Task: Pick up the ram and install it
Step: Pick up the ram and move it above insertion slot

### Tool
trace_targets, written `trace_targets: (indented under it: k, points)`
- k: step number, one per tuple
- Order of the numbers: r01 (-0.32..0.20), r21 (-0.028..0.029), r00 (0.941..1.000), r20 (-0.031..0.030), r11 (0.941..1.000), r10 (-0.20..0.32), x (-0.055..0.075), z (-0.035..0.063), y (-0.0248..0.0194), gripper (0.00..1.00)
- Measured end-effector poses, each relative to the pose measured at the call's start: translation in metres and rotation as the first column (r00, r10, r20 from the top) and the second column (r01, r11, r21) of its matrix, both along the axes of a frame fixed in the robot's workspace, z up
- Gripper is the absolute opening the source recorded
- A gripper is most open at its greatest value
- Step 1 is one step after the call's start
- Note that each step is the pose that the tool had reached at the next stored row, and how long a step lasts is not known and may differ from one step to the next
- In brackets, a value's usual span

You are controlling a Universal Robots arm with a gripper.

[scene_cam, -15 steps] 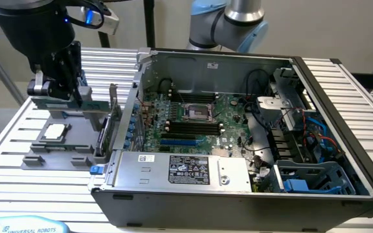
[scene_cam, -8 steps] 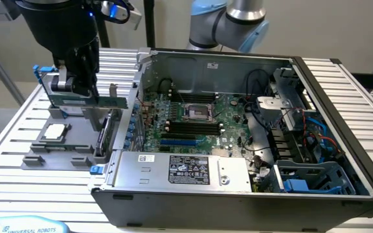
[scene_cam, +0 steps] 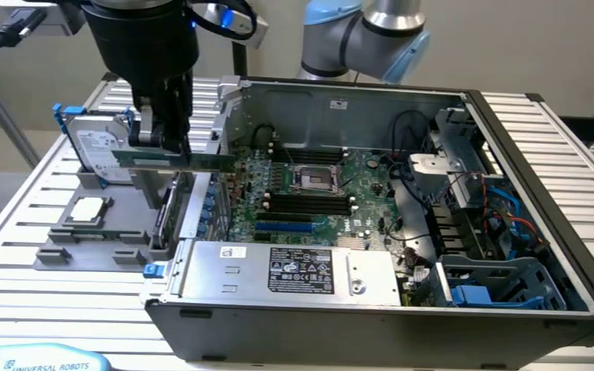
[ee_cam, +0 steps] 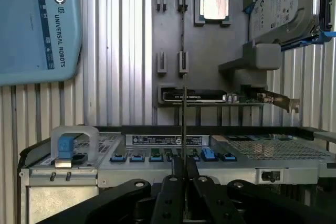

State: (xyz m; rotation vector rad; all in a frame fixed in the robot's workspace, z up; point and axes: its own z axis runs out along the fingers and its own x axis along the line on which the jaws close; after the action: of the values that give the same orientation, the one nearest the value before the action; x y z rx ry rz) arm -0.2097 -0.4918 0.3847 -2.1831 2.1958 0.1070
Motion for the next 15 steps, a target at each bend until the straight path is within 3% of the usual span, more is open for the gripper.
trace_targets:
  k: [15]
  points:
    - [0.000, 0.0020, 1.0000, -0.0004, 1.0000, 0.000, 0.068, 0.0000, 0.0000, 0.13]
